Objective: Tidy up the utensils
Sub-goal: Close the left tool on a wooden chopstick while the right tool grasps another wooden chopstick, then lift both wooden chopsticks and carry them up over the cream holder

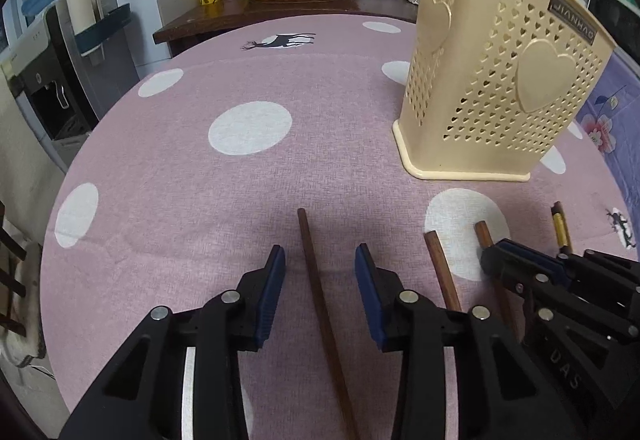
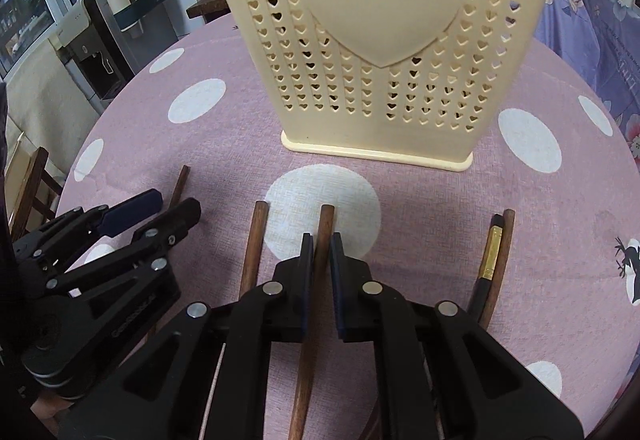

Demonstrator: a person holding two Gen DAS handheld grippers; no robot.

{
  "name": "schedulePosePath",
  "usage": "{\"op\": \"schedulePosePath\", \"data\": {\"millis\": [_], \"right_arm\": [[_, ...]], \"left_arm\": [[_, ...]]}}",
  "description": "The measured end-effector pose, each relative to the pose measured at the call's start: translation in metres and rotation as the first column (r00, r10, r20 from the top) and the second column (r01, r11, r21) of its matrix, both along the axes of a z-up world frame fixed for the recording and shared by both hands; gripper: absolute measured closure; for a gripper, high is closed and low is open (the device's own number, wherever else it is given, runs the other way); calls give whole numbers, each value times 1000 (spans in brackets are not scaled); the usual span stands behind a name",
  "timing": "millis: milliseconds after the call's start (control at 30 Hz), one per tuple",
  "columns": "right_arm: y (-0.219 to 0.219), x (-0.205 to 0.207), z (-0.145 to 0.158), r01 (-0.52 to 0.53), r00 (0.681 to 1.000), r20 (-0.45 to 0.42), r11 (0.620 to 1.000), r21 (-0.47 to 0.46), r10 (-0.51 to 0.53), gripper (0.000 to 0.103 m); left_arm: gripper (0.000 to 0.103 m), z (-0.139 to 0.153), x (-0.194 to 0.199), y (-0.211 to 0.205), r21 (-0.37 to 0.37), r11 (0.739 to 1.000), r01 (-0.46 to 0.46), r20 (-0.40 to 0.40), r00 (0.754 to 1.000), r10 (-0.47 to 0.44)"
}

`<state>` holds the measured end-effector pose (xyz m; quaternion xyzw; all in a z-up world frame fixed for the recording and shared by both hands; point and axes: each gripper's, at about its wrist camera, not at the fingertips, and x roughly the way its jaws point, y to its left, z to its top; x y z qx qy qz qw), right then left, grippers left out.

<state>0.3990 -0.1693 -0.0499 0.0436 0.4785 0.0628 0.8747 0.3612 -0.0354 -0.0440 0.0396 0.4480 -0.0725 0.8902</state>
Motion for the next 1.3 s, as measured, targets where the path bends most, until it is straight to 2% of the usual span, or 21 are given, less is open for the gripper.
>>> {"op": "schedulePosePath", "data": {"millis": [233,533,667,900,1133,1300], "right_arm": [[4,0,1,12,1000,5,1000,-10,-12,94],[10,2,0,23,1000,18,999,-29,-23,94],[10,2,0,24,999,23,1000,-9,-24,94],[4,-5,10,23,998,63,999,39,-25,94],[-5,-19,40,4,992,123,989,145,-22,95],[-5,-37,83,-42,975,223,984,175,2,95]], "left_arm": [[95,0,0,-5,46,999,0,13,1000,0],[97,1,-2,-6,43,999,-16,27,1000,15],[97,2,0,-5,13,1000,-18,23,1000,18],[97,19,-8,-1,-26,999,-29,81,996,31],[97,51,-20,12,-106,994,-30,153,987,46],[97,84,-31,22,-161,987,-28,228,971,65]]}}
